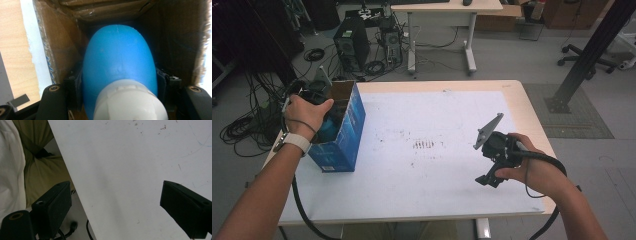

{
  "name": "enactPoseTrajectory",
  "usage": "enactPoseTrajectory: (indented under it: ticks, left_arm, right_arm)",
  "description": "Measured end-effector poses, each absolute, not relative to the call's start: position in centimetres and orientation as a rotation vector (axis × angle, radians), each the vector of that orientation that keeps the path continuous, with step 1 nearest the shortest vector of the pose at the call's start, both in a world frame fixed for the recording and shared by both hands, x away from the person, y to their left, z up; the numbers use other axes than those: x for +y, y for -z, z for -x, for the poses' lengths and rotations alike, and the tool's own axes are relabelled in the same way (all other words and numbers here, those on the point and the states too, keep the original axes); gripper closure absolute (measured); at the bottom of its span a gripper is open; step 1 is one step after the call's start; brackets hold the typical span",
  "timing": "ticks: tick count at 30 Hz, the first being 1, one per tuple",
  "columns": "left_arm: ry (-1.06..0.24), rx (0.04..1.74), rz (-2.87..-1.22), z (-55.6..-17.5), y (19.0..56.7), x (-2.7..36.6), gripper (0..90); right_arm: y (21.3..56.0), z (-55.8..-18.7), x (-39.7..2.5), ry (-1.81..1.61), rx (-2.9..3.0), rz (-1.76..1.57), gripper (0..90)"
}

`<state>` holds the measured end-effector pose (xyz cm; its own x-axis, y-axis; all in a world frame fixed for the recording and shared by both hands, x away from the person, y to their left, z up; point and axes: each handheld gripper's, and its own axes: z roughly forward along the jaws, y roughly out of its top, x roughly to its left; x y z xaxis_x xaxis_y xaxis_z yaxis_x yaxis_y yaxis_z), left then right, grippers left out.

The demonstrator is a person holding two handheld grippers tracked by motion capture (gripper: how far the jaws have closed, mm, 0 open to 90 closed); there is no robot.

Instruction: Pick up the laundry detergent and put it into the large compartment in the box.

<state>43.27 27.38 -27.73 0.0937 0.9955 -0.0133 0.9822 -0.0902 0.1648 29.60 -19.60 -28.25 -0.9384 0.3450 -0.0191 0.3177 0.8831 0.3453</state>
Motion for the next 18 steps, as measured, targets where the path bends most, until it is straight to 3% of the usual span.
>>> enactPoseTrajectory:
  ticks: [18]
  left_arm:
    - [-0.138, 2.029, -2.23, -43.45, 27.91, 27.51, 37.0]
  right_arm:
    - [28.42, -29.51, -19.67, -0.521, 2.973, -0.53, 10.3]
